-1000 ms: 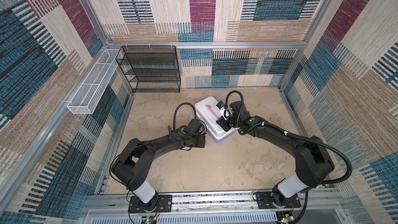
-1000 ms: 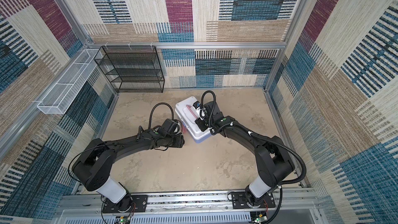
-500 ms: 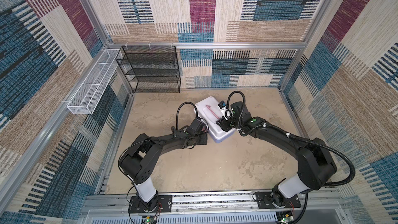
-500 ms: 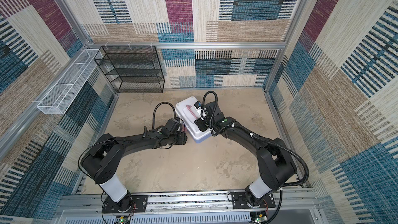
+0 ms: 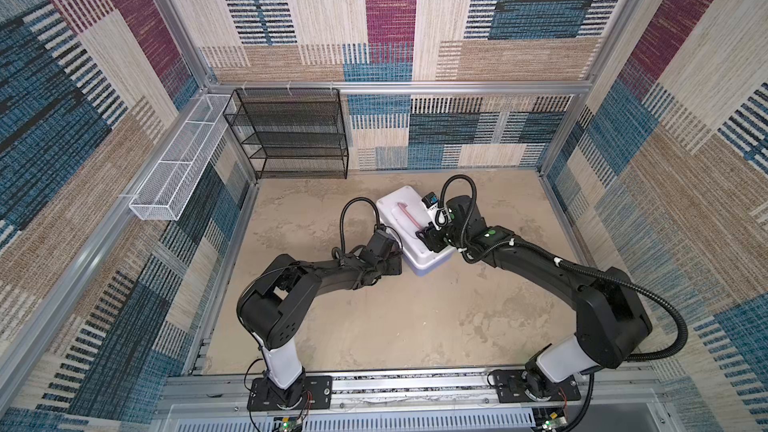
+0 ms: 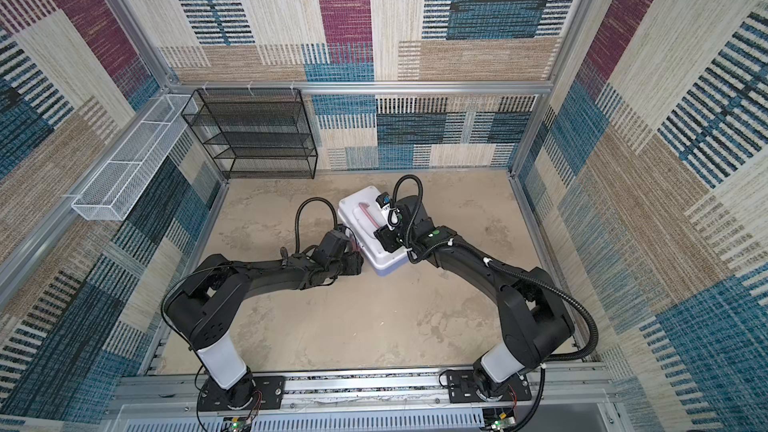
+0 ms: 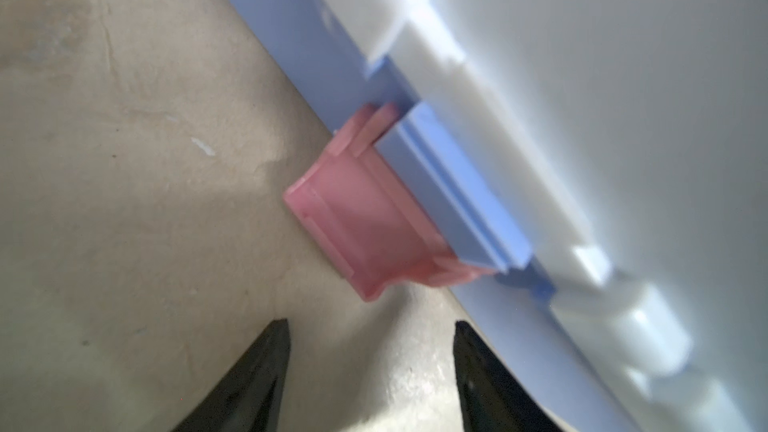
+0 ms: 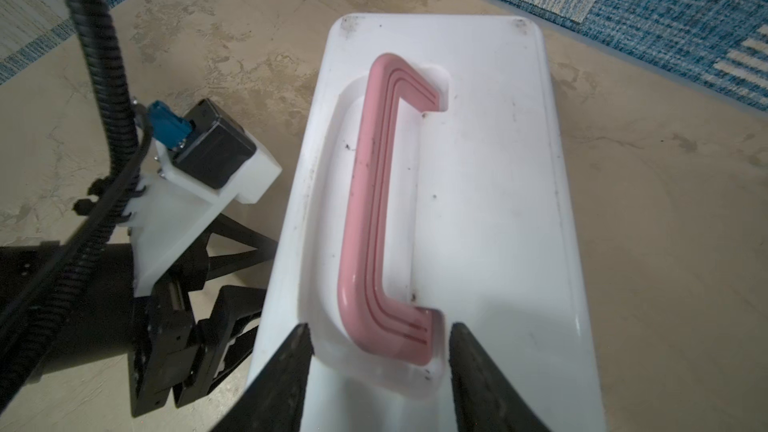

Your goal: Pack the tool kit

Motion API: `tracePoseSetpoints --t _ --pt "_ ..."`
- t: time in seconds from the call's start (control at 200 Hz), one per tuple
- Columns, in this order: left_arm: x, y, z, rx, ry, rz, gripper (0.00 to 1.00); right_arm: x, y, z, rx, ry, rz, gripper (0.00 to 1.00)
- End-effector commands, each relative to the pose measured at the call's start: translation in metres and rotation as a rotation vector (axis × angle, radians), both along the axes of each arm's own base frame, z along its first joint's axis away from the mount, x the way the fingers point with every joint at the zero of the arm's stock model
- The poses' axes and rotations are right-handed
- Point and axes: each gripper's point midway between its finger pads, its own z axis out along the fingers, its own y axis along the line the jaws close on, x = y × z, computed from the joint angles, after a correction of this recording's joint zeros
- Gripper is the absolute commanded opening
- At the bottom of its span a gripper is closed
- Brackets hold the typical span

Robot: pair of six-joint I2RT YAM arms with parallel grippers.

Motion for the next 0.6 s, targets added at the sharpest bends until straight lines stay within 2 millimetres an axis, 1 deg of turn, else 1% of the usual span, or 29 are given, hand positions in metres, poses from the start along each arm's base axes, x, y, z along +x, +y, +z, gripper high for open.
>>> tracePoseSetpoints --t 0.0,0.235,0.361,0.596 --pt "0.002 0.006 -0.006 0.002 0.004 0.054 0.66 0.004 0.002 0.011 0.031 -0.031 -0.010 0.56" --pt "0.008 0.011 -0.007 0.019 -0.032 0.086 0.64 0.001 0.001 0.018 0.053 -0.042 -0.012 0.57" --pt "0.010 0.012 -0.005 0.026 -0.050 0.088 0.58 0.000 0.001 0.019 0.063 -0.046 -0.013 0.57" --pt "0.013 0.022 0.000 0.061 -0.087 0.107 0.55 -0.002 0.000 0.016 0.061 -0.039 -0.019 0.57"
